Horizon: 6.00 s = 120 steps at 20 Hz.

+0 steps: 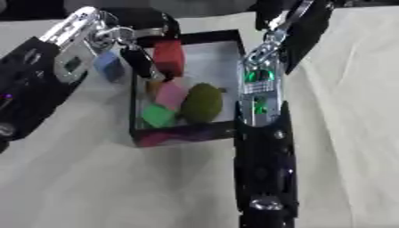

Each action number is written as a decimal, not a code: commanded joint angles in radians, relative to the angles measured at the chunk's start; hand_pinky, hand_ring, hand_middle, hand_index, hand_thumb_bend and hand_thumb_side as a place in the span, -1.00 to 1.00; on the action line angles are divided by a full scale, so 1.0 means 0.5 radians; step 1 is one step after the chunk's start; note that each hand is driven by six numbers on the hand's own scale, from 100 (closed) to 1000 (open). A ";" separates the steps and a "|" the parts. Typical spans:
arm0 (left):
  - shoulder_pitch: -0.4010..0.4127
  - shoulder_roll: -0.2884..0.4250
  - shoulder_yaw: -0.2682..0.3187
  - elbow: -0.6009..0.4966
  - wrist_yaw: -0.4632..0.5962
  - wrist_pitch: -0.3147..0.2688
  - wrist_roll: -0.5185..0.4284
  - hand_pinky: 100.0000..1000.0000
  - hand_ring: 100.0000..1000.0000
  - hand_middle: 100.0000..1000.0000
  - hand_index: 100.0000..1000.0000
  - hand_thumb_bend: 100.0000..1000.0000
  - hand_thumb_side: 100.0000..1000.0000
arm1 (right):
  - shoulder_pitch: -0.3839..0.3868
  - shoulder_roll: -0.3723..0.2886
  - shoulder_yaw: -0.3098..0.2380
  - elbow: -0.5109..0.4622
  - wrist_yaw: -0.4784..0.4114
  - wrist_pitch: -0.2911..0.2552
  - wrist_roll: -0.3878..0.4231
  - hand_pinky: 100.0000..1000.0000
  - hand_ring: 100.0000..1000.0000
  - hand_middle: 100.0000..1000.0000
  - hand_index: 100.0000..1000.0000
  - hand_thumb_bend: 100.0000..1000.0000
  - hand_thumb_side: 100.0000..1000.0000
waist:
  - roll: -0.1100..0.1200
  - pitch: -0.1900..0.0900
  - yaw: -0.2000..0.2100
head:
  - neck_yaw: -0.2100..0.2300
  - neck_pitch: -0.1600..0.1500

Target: Pick up objects on the table and place them in the box.

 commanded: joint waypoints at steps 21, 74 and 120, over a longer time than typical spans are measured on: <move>0.071 0.286 0.476 -0.577 0.515 0.306 -0.100 0.58 0.70 0.65 0.81 0.46 0.11 | -0.066 -0.036 -0.014 -0.029 -0.004 0.021 -0.027 0.62 0.40 0.42 0.60 -1.00 0.37 | -0.008 -0.028 0.072 | -0.076 0.010; 0.017 0.227 0.554 0.525 -0.256 0.455 -0.058 0.54 0.52 0.25 0.50 0.89 0.26 | -0.168 -0.064 -0.036 0.065 -0.066 0.052 -0.069 0.62 0.40 0.43 0.60 -1.00 0.38 | -0.035 0.053 0.027 | -0.130 -0.063; 0.053 0.233 0.553 0.261 -0.007 0.677 -0.064 0.37 0.25 0.00 0.30 -1.00 -0.82 | -0.104 -0.078 -0.044 0.048 -0.111 0.051 -0.091 0.63 0.40 0.43 0.60 -1.00 0.40 | -0.029 0.022 0.050 | -0.153 -0.046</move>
